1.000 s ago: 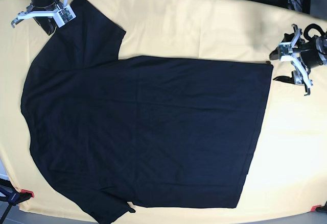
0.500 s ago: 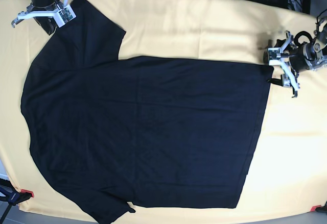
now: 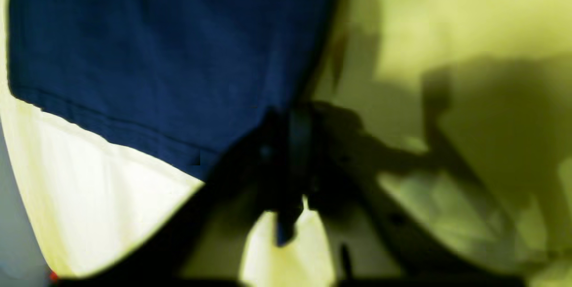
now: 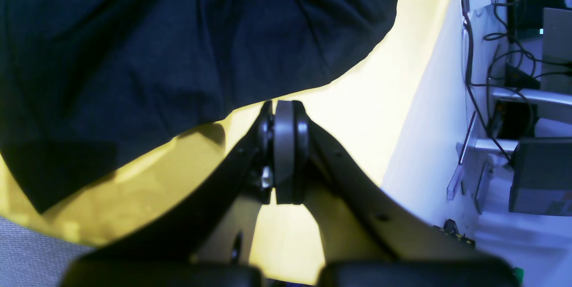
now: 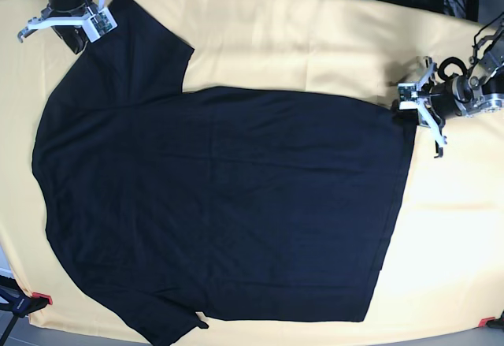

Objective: Fold the T-shirt properly
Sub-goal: 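Move both grippers down to the shirt's shoulder corners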

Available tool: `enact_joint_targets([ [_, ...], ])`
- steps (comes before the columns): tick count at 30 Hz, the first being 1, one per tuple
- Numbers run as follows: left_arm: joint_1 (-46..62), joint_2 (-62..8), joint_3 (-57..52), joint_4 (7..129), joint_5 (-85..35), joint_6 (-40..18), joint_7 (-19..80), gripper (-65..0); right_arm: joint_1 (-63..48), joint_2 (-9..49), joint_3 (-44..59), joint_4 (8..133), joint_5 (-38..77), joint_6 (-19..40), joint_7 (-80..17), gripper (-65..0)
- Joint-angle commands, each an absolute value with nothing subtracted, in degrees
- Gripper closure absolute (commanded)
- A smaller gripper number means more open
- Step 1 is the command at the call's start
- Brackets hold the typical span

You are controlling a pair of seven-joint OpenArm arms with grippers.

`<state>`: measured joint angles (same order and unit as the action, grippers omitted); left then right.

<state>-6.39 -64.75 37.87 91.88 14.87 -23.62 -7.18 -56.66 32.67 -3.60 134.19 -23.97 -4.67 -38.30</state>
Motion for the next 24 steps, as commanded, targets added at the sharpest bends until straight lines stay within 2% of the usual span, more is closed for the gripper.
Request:
enact_joint_targets([
  [1, -6.9, -65.87, 37.47, 92.66, 14.98, -23.81, -6.15, 0.0, -57.14, 33.17, -3.31, 135.0, -24.84, -5.32, -37.45, 0.0],
  [3, -6.87, -65.89, 37.47, 93.54, 14.96, -23.79, -5.54, 0.0, -57.17, 33.15, -3.31, 135.0, -24.77, -5.32, -37.45, 0.0],
  [4, -6.87, -65.91, 37.47, 94.04, 14.96, -23.81, -5.54, 0.0, -57.14, 33.17, -3.31, 135.0, -24.25, -5.32, -37.32, -2.4],
  [6, -6.87, -65.89, 37.47, 95.2, 14.68, -23.81, -5.56, 0.0, -57.14, 33.17, -3.33, 135.0, -20.84, -5.23, -36.07, -13.9],
  [8, -6.87, -65.89, 37.47, 96.57, 14.35, -23.81, -5.54, 0.0, -57.04, 33.17, -3.33, 135.0, -16.93, -2.15, -34.85, -25.4],
  [10, -6.87, -65.91, 37.47, 97.89, 14.35, -23.81, -5.54, 0.0, -56.38, 33.17, -3.33, 135.0, -14.26, 0.99, -34.59, -32.2],
  [19, -6.85, -66.46, 37.47, 99.04, 14.35, -26.15, -5.54, 0.0, -51.51, 33.04, -3.38, 132.4, -7.53, 4.89, -33.82, -32.8],
  [24, -6.85, -67.42, 37.47, 99.04, 14.37, -26.13, -5.54, 0.0, -48.1, 33.06, -3.38, 128.84, -11.62, 2.22, -33.93, -32.8],
])
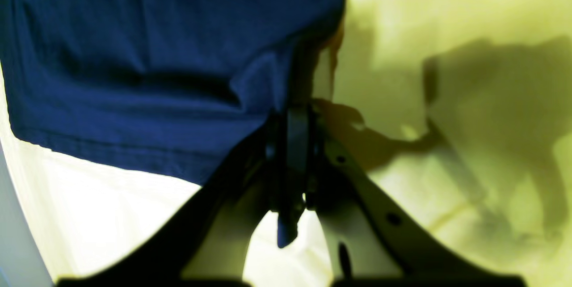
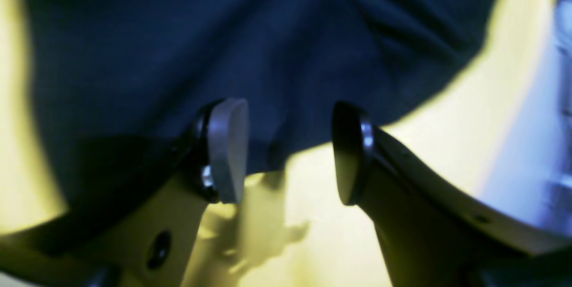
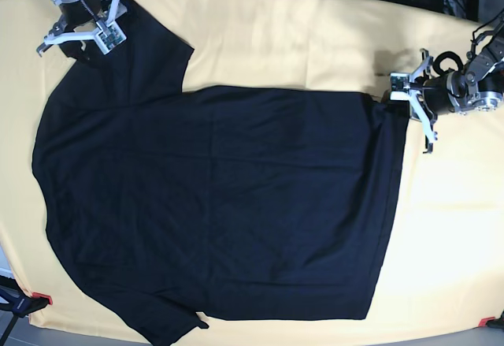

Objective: Fold the T-shirt properly
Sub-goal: 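Move both grippers down to the shirt's shoulder corners, then grasp the shoulder corners with both grippers and pull them apart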

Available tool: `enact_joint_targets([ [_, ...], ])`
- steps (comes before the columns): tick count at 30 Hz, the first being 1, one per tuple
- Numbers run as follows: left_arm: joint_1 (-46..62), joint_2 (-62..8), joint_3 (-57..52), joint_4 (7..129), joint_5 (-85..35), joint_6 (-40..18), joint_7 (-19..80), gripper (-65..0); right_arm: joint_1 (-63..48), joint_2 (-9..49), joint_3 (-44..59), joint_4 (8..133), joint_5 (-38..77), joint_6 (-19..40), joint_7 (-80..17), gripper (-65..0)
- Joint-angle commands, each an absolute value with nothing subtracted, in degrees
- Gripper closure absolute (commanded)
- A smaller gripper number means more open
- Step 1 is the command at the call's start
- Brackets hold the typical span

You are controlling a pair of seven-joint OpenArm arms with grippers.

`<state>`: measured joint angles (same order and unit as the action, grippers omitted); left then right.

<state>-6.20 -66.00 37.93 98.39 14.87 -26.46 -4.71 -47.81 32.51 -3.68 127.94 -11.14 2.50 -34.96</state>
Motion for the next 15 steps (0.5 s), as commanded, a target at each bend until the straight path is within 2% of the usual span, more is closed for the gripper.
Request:
enact_joint_targets([
  [1, -6.85, -67.57, 37.47, 99.04, 14.37, -26.17, -5.54, 0.0, -47.81, 33.04, -3.38, 128.84, -11.6, 1.91, -34.28, -32.8],
  [7, -6.85, -67.79, 37.47, 99.04, 14.35, -26.15, -5.56, 0.0, -47.72, 33.01, -3.38, 126.65, -8.49, 4.97, -34.0, -32.8],
  [15, -6.85, -67.79, 37.47, 99.04, 14.35, -26.15, -5.54, 0.0, -43.31, 33.04, -3.38, 119.26, -8.54, 5.65, -33.41, -32.8],
])
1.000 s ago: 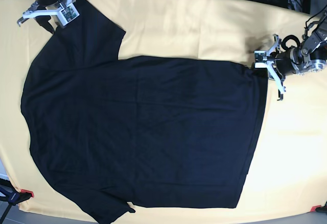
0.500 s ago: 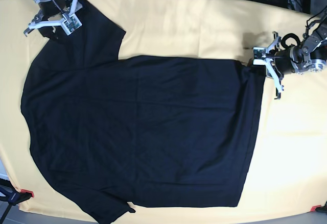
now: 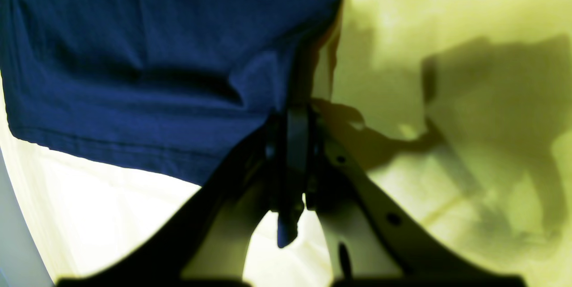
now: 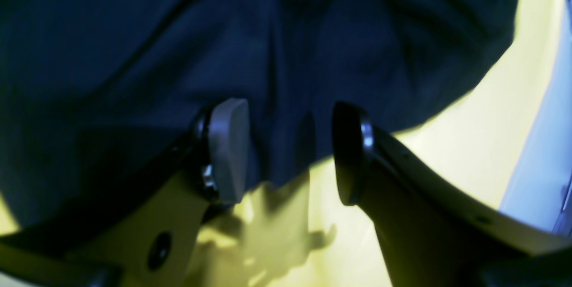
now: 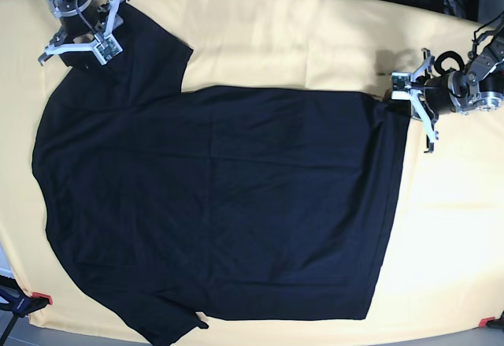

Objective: Fold the T-shirt properly
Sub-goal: 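Grasp the shoulder corners with both grippers and pull them apart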

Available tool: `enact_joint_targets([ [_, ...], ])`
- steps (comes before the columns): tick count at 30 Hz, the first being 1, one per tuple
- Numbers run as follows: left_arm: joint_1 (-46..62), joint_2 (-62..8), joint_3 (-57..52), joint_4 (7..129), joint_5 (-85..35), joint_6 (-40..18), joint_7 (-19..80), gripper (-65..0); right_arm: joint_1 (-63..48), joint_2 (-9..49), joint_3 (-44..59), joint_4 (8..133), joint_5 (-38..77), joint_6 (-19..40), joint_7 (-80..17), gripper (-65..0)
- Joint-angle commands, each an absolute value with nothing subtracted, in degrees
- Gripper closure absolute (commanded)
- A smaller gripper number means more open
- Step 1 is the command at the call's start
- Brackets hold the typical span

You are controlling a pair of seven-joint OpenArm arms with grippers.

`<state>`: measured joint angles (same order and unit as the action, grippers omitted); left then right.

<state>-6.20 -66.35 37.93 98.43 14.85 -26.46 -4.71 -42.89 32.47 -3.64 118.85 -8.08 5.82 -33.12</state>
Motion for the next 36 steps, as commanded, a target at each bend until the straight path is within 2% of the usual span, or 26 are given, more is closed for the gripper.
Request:
enact_joint_targets([
  [1, -6.87, -67.79, 37.47, 99.04, 14.37, -26.13, -5.54, 0.0, -42.74, 33.04, -3.38, 118.61, -8.51, 6.22, -33.39, -32.8],
  [4, -6.85, -67.79, 37.47, 99.04, 14.37, -26.15, -5.54, 0.0, -41.58, 33.06, -3.38, 117.49, -6.81, 7.25, -33.41, -31.7],
  [5, -6.87, -67.79, 37.47, 99.04, 14.37, -26.15, -5.54, 0.0, -41.28, 33.04, -3.38, 117.45, -6.02, 7.68, -33.43, -28.4],
  [8, -6.87, -67.79, 37.47, 99.04, 14.37, -26.15, -5.56, 0.0, -41.28, 33.06, -3.38, 117.45, -5.5, 7.75, -33.43, -11.7],
  [11, -6.87, -67.79, 37.47, 99.04, 14.37, -26.15, -5.54, 0.0, -41.28, 33.06, -3.38, 117.45, -5.52, 7.75, -34.44, 0.0],
  [16, -6.9, -67.81, 37.47, 99.04, 14.37, -26.09, -5.54, 0.0, -41.3, 33.08, -3.38, 117.73, -7.14, 6.44, -35.2, 0.0],
  [20, -7.92, -67.96, 37.43, 99.07, 14.35, -25.93, -5.56, 0.0, -41.43, 33.1, -3.38, 120.68, -12.1, 2.61, -37.6, 0.0],
  [24, -8.32, -68.77, 37.39, 100.4, 13.39, -25.54, -5.52, 0.0, -43.27, 33.21, -3.36, 125.8, -12.45, -0.43, -39.9, 0.0],
  [33, -8.27, -74.7, 37.39, 110.3, 5.63, -28.08, -0.99, 0.0, -51.75, 33.23, -3.36, 134.74, -18.52, -0.91, -42.39, 0.0],
  [36, -8.12, -76.88, 37.39, 112.27, 5.45, -30.76, -1.04, 0.0, -54.24, 33.23, -3.36, 135.0, -20.1, -0.97, -43.59, 0.0],
])
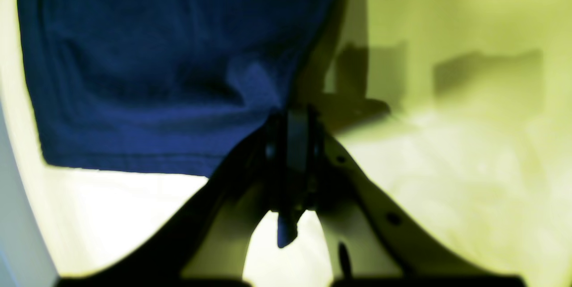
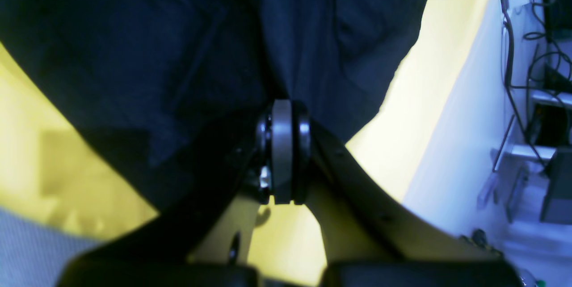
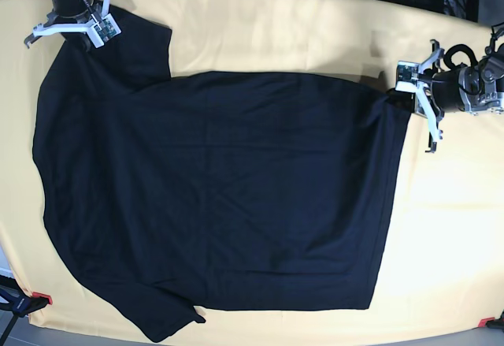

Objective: Fold the T-shirt properly
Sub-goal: 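Grasp the shoulder corners with both grippers and pull them apart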

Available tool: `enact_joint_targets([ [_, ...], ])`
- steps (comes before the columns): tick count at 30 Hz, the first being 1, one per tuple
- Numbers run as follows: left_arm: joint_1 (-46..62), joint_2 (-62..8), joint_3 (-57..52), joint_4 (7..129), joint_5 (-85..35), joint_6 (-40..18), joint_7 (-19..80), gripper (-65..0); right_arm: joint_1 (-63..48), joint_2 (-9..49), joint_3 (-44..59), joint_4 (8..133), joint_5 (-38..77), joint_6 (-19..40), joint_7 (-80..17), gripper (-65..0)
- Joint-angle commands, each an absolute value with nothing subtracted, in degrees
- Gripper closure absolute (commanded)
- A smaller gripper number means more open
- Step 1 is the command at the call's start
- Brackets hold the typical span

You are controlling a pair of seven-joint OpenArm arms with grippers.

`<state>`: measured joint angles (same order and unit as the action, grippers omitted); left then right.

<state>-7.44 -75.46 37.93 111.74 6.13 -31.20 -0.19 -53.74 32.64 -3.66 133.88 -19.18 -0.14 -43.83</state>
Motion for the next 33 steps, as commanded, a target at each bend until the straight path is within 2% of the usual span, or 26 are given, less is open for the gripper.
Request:
enact_joint_targets([
  [1, -8.03, -77.41, 37.39, 112.57, 5.43, -31.79, -1.06, 0.0, -54.98, 33.23, -3.36, 135.0, -21.39, -1.08, -43.97, 0.0],
  [7, -4.34, -79.85, 37.39, 113.84, 3.99, -36.34, -1.06, 0.0, -59.53, 33.23, -3.31, 135.0, -25.74, -3.66, -45.52, 0.0],
  [11, -1.58, -81.34, 37.39, 115.98, 4.03, -37.26, -0.95, 0.0, -62.08, 33.21, -3.31, 135.0, -26.04, -4.29, -47.68, 0.0],
  [13, -1.26, -82.06, 37.39, 117.25, 3.97, -40.0, -1.02, 0.0, -63.94, 33.23, -3.31, 135.0, -26.04, -5.54, -47.7, 0.0],
  [19, -0.49, -85.91, 37.39, 121.12, 4.45, -40.0, -1.04, 0.0, -69.8, 33.21, -3.31, 135.0, -29.23, -8.73, -50.22, 0.0],
  [25, -0.45, -87.0, 37.39, 121.25, 3.95, -40.0, -1.04, 0.0, -74.65, 33.19, -3.31, 135.0, -28.84, -9.08, -50.83, 0.0],
  [33, -0.51, -86.96, 37.39, 124.11, 4.01, -40.0, -0.8, 0.0, -74.28, 33.21, -3.31, 135.0, -33.3, -10.17, -49.04, 0.0],
])
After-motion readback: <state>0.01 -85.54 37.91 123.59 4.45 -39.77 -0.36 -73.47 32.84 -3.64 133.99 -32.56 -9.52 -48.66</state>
